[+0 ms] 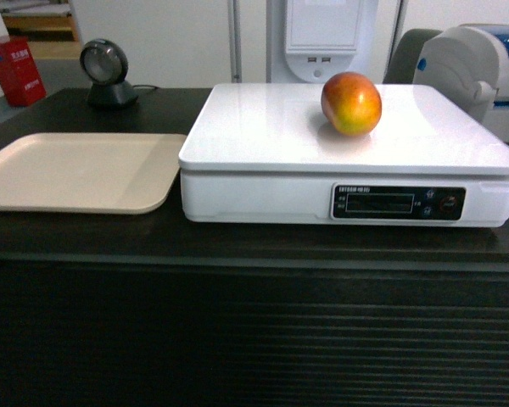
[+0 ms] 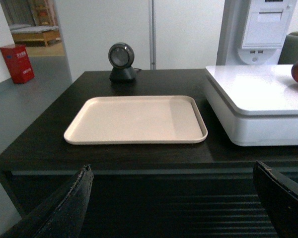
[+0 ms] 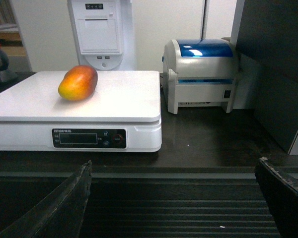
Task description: Place dark red mango on scale at checkout
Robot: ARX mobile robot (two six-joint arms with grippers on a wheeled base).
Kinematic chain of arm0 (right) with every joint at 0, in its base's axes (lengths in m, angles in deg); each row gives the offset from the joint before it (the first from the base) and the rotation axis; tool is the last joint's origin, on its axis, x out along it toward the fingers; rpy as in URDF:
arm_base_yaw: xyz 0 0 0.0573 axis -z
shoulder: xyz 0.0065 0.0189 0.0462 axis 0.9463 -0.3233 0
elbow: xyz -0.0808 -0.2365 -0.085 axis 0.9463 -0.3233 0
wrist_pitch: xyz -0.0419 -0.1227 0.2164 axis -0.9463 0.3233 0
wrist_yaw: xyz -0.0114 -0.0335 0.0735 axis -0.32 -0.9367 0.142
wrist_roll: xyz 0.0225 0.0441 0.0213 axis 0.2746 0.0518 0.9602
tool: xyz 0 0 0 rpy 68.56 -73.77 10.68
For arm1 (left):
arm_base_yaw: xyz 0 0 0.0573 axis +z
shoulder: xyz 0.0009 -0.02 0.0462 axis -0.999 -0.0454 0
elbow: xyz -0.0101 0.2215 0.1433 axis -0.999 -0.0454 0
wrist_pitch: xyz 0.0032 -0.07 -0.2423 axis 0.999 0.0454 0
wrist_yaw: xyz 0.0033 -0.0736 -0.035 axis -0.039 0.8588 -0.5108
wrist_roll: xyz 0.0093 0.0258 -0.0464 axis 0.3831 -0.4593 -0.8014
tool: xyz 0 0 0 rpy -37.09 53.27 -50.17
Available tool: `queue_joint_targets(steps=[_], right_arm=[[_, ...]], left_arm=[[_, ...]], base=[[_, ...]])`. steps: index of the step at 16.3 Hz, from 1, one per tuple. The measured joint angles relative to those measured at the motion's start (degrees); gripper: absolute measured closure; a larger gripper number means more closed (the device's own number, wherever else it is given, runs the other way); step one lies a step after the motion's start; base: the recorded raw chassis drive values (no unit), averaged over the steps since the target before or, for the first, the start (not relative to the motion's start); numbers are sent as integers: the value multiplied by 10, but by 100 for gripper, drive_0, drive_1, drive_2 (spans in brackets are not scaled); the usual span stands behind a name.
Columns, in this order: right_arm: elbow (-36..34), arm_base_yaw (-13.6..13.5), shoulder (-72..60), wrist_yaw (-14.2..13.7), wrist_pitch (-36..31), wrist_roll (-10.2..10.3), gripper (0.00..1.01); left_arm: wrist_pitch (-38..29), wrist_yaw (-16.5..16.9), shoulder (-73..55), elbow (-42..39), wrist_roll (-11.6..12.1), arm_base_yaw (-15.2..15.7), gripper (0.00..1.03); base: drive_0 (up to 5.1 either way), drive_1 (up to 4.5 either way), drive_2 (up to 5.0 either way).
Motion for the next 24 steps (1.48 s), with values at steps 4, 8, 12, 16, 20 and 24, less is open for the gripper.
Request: queue_joint_targets(steps=[4, 8, 12, 16, 20, 24], right_arm=[[0, 0, 0, 0, 1, 0, 3], [0, 0, 0, 0, 1, 0, 3], [0, 0, 0, 0, 1, -1, 3], [0, 0, 0, 0, 1, 0, 3], [0, 0, 0, 0, 1, 0, 3], [0, 0, 0, 0, 1, 0, 3]], left_arm=[[1, 0, 0, 0, 0, 0, 5], [1, 0, 0, 0, 0, 0, 5], [1, 0, 0, 0, 0, 0, 5], [1, 0, 0, 0, 0, 0, 5], [1, 0, 0, 0, 0, 0, 5], [1, 0, 0, 0, 0, 0, 5]], base=[[0, 0, 0], [0, 0, 0], [0, 0, 0], [0, 0, 0], [0, 0, 0], [0, 0, 0]])
